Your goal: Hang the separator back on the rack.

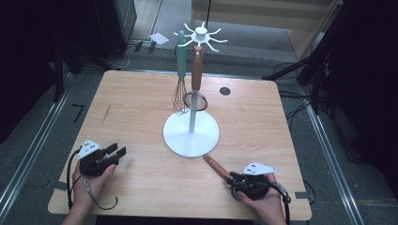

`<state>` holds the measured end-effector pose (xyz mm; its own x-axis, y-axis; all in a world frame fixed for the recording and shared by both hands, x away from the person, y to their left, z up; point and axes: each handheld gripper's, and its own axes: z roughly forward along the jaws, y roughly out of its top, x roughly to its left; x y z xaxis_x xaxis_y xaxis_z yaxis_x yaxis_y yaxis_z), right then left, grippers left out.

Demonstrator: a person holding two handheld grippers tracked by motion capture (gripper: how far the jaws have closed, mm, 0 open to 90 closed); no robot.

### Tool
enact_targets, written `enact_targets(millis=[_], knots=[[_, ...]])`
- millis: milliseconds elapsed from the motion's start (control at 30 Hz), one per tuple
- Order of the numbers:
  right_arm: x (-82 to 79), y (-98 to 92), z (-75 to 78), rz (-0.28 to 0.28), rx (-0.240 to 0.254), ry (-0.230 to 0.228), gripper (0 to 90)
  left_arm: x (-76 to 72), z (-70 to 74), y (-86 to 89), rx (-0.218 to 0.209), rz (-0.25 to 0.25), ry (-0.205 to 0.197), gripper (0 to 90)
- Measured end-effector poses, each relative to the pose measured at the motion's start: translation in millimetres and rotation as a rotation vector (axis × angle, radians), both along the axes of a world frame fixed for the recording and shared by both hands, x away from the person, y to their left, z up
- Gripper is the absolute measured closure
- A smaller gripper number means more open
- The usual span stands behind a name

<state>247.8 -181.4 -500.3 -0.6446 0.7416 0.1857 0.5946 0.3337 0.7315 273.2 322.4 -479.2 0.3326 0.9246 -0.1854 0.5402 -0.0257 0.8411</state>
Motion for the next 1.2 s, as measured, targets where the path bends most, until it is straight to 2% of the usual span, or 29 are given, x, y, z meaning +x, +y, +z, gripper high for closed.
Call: enact_targets(millis=[133,267,367,533,800,967,1067,1133,1200], knots=[[4.6,-9.7,0.4,-0.060,-0.009,0.004,71.4,2.0,-1.0,6.6,-0.001,0.025,-0.008,51.3],[7.4,-15.6,1.4,-0.096,-0.024,0.007,71.4,3.4,-1.3,15.0,-0.002,0.056,-0.018,50.1],[9.8,-20.9,2.1,-0.151,-0.043,0.010,71.2,4.4,-1.5,20.4,-0.007,0.075,-0.017,49.9],[13.8,-28.9,3.2,-0.242,-0.060,0.024,70.9,5.3,-1.6,26.1,-0.011,0.087,-0.017,49.8],[17.8,-33.9,4.8,-0.334,-0.098,0.047,68.6,7.4,-4.4,26.0,-0.002,0.088,-0.010,49.3],[22.0,-35.2,10.9,-0.354,-0.093,0.050,60.3,7.8,-4.8,26.0,0.001,0.088,-0.006,48.7],[25.9,-34.0,14.9,-0.348,-0.123,0.050,57.0,7.8,-4.8,25.6,0.004,0.086,-0.003,48.7],[30.3,-32.7,17.8,-0.347,-0.144,0.072,56.7,7.9,-4.8,25.5,0.004,0.085,-0.001,48.8],[36.1,-32.0,22.1,-0.328,-0.135,0.102,57.4,7.9,-4.8,25.5,0.004,0.085,0.000,48.8]])
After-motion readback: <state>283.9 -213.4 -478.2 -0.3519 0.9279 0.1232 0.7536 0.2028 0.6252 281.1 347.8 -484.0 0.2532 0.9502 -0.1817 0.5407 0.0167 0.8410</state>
